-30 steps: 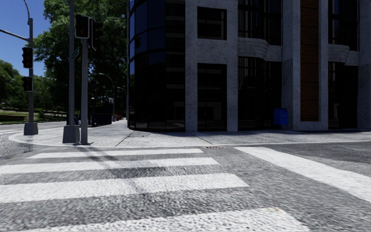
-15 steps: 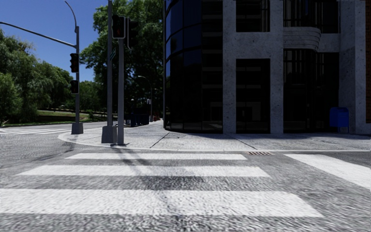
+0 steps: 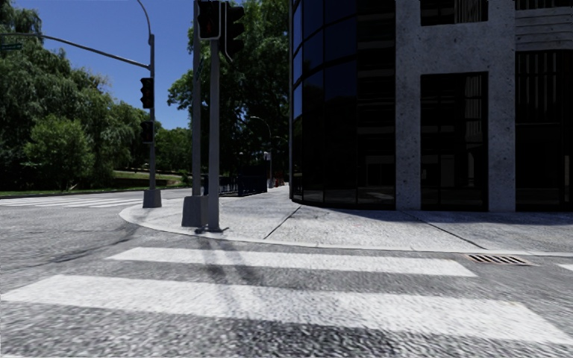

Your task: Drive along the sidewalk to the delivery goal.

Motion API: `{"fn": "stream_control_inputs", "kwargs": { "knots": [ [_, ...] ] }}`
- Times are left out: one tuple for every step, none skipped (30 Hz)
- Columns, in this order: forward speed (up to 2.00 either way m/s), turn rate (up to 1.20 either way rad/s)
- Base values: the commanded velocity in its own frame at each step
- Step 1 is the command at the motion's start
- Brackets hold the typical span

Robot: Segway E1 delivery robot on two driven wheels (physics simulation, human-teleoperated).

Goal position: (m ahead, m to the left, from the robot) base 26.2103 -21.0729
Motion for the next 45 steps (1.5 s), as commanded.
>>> {"fn": "stream_control_inputs", "kwargs": {
  "knots": [
    [2.00, 0.00],
    [2.00, 0.00],
    [2.00, 0.00],
    [2.00, 0.00],
    [2.00, 0.00],
    [2.00, 0.00],
    [2.00, 0.00],
    [2.00, 0.00],
    [2.00, 0.00],
    [2.00, 0.00],
    [2.00, 0.00],
    [2.00, 0.00],
    [2.00, 0.00],
    [2.00, 0.00],
    [2.00, 0.00],
    [2.00, 0.00],
    [2.00, 0.00],
    [2.00, 0.00],
    [2.00, 0.00],
    [2.00, 0.00],
    [2.00, 0.00],
    [2.00, 0.00],
    [2.00, 0.00],
    [2.00, 0.00],
    [2.00, 0.00],
    [2.00, 0.00],
    [2.00, 0.00],
    [2.00, 0.00],
    [2.00, 0.00],
    [2.00, 0.00],
    [2.00, 0.00],
    [2.00, 0.00],
    [2.00, 0.00],
    [2.00, 0.00],
    [2.00, 0.00],
    [2.00, 0.00],
    [2.00, 0.00],
    [2.00, 0.00],
    [2.00, 0.00],
    [2.00, 0.00],
    [2.00, 0.00],
    [2.00, 0.00],
    [2.00, 0.00],
    [2.00, 0.00],
    [2.00, 0.00]
  ]
}}
